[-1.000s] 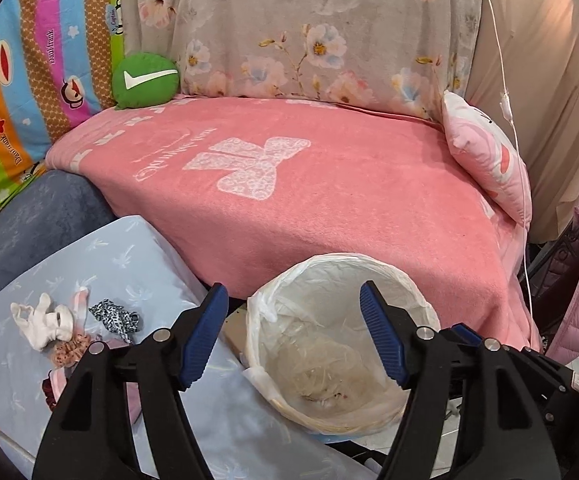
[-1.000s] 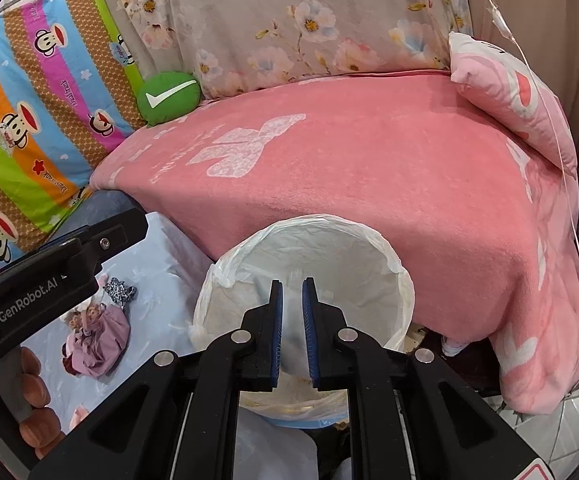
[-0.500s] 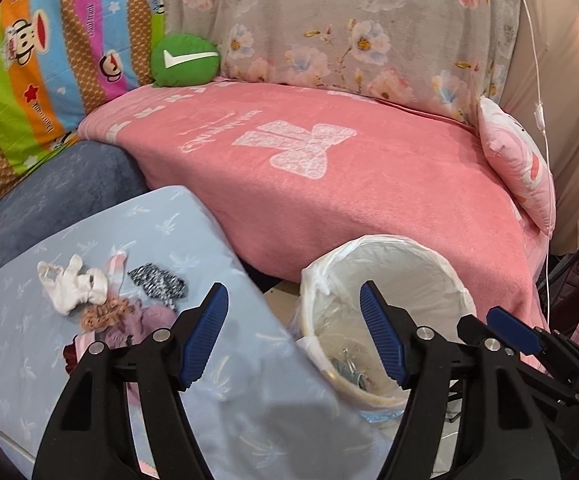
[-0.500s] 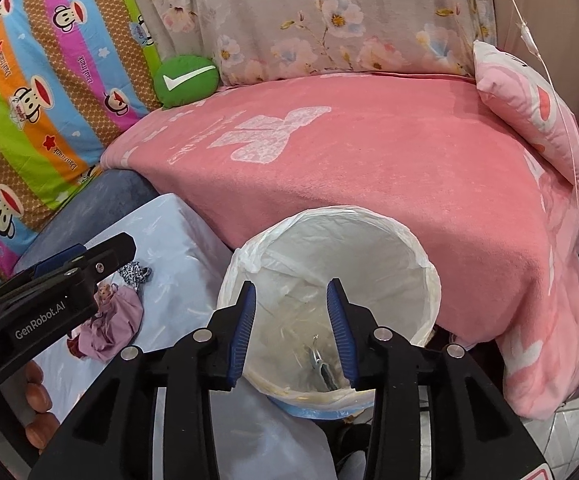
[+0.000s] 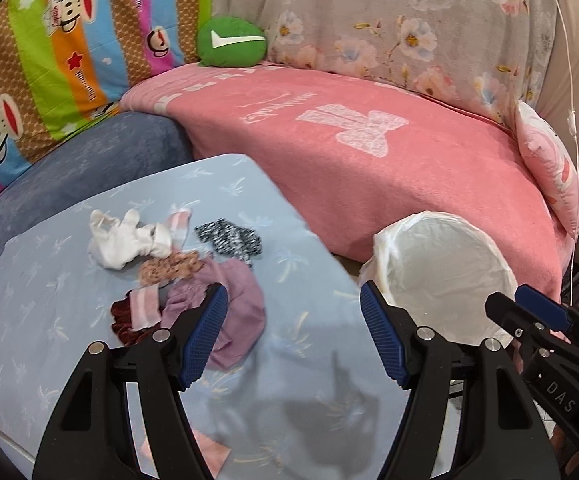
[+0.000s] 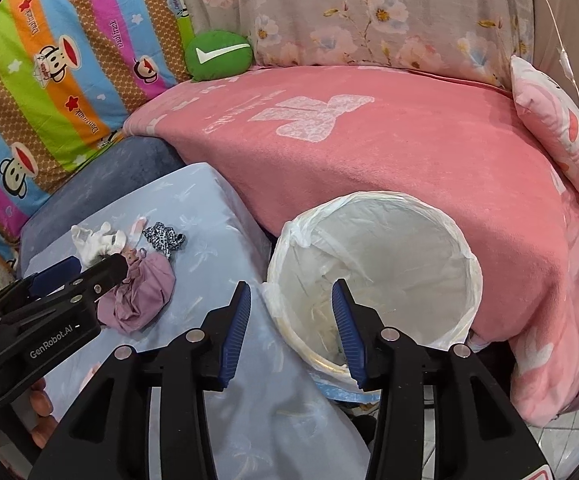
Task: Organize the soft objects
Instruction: 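Move both tools back over the table toward the pink cloth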
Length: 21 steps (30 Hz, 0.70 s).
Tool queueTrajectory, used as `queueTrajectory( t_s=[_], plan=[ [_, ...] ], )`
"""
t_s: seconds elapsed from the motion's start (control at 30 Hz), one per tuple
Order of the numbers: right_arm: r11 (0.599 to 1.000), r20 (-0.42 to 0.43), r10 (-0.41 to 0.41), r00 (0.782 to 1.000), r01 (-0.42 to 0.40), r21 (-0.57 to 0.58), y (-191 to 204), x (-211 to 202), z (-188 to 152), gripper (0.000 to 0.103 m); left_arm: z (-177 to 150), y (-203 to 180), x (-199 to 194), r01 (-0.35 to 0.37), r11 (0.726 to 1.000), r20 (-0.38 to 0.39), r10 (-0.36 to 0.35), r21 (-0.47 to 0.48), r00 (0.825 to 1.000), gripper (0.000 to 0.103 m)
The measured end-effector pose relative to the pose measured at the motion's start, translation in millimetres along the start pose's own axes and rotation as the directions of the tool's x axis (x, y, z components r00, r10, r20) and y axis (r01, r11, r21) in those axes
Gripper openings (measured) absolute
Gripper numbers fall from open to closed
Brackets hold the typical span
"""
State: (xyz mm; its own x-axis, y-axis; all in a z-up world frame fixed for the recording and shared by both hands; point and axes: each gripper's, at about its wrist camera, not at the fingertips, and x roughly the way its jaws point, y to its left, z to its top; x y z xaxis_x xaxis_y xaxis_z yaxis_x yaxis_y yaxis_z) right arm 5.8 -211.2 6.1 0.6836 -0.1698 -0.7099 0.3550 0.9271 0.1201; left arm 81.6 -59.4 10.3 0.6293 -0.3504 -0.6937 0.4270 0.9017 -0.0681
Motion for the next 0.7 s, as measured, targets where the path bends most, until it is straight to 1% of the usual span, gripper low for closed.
queueTrajectory(
  t_s=[0.07, 0.2, 0.3, 0.5, 0.7],
  plan=[
    [1.000, -0.004, 0.005, 1.000, -0.005, -0.014, 7, 0, -2, 0.046, -5, 10, -1, -0.013, 1.000, -0.007, 0.013, -0.013, 1.000, 0.066],
    [0.999, -0.013, 0.018, 1.000, -0.018, -0.040, 23, 1, -6, 0.047, -17, 27, -4, -0.041, 0.999, -0.015, 0.040, -0.028, 0.999, 0.073],
    [0.998, -0.021, 0.028, 0.999, -0.029, -0.053, 34, 2, -10, 0.048, -27, 42, -6, -0.063, 0.997, -0.028, 0.062, -0.044, 0.998, 0.076],
    [0.996, -0.037, 0.049, 0.998, -0.052, -0.079, 55, 6, -21, 0.048, -50, 73, -4, -0.097, 0.992, -0.078, 0.091, -0.079, 0.993, 0.077],
    [0.992, -0.058, 0.066, 0.996, -0.072, -0.105, 75, 10, -32, 0.048, -78, 96, 0, -0.130, 0.987, -0.144, 0.116, -0.094, 0.983, 0.078]
  ],
)
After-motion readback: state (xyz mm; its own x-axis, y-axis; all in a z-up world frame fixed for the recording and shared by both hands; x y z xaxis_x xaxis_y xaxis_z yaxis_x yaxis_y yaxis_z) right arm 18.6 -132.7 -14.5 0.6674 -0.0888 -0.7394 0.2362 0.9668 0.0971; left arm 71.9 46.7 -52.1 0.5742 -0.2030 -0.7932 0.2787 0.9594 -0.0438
